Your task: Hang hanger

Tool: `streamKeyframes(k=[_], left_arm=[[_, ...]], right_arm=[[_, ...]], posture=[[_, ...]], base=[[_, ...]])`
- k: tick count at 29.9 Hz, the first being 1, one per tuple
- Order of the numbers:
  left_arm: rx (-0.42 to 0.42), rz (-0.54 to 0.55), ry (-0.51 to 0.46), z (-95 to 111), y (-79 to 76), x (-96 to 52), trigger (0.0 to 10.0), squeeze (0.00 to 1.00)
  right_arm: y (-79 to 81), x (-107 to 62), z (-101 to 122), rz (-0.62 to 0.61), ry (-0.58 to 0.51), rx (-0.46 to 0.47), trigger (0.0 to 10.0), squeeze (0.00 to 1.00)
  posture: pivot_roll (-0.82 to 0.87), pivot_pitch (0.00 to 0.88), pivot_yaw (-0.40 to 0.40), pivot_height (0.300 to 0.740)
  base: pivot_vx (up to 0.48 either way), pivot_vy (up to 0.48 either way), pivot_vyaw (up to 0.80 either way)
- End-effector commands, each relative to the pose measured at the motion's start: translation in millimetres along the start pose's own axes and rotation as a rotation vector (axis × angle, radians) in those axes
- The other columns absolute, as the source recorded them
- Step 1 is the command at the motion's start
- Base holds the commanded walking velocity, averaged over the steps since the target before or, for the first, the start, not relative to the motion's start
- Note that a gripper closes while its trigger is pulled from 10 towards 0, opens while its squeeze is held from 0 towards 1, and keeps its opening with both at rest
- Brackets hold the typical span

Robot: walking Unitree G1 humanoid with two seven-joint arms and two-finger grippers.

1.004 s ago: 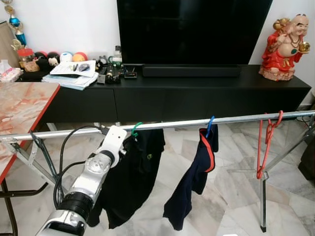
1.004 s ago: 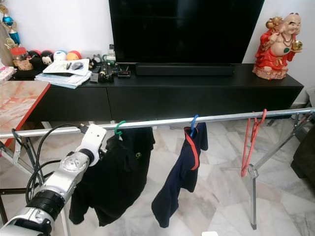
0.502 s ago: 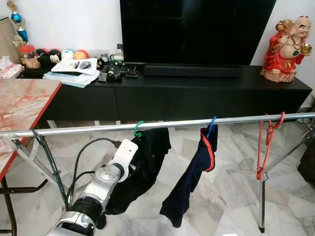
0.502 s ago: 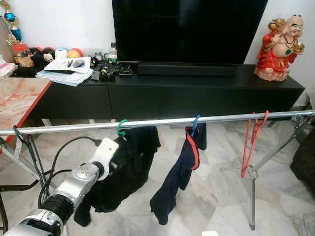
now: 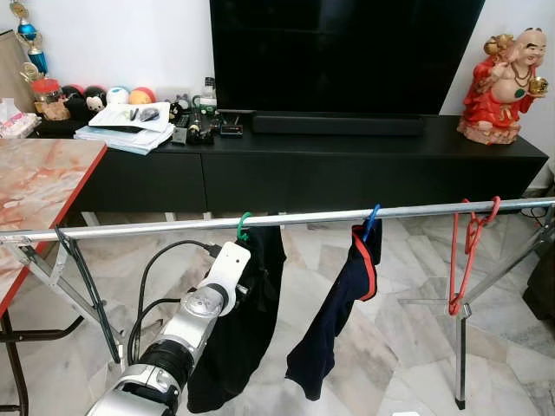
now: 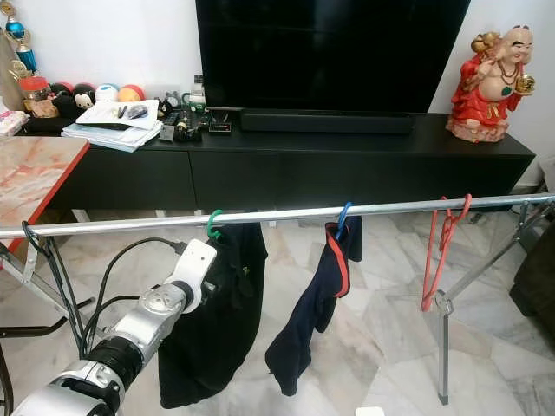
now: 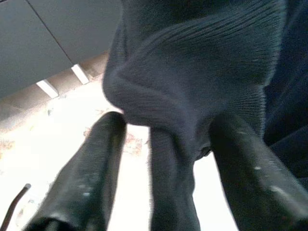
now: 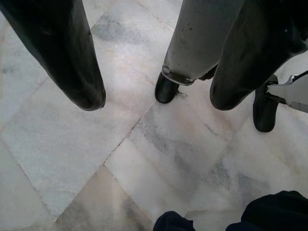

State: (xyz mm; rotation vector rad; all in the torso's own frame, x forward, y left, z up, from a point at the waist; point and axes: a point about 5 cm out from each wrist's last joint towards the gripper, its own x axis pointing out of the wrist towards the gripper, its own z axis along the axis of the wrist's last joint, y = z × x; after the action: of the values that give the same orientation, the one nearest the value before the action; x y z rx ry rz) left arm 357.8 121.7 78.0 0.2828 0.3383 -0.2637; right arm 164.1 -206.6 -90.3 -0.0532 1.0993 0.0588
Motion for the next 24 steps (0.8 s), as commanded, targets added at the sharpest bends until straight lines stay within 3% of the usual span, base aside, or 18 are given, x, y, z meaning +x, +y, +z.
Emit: streamKeyframes(k=[1, 12, 24], left_arm=[[0.008, -0.003, 0.022, 0.3, -2.0, 1.4, 0.0, 0.0], [0.016, -0.024, 0.098, -12.6, -9.8, 0.9, 0.0, 0.0], [-0.001, -0.021, 0.037, -3.5, -15.8, 2.5, 0.0, 0.0]], right_arm=[[-1.4, -0.2, 0.0, -0.001, 0.004, -0.007, 10.0, 0.0], [-0.6, -0.1, -0.2, 0.002, 0.005, -0.004, 10.0, 0.0], [-0.6, -0.1, -0.4, 0.002, 0.005, -0.011, 10.0, 0.0]], posture=[[0.16, 0.0, -0.066, 0.74], [0.16, 0.0, -0.064, 0.74], [0.15, 0.0, -0.059, 0.74]], base=[[0.0, 0.0, 0.0], [0.0, 0.0, 0.0], [0.0, 0.0, 0.0]])
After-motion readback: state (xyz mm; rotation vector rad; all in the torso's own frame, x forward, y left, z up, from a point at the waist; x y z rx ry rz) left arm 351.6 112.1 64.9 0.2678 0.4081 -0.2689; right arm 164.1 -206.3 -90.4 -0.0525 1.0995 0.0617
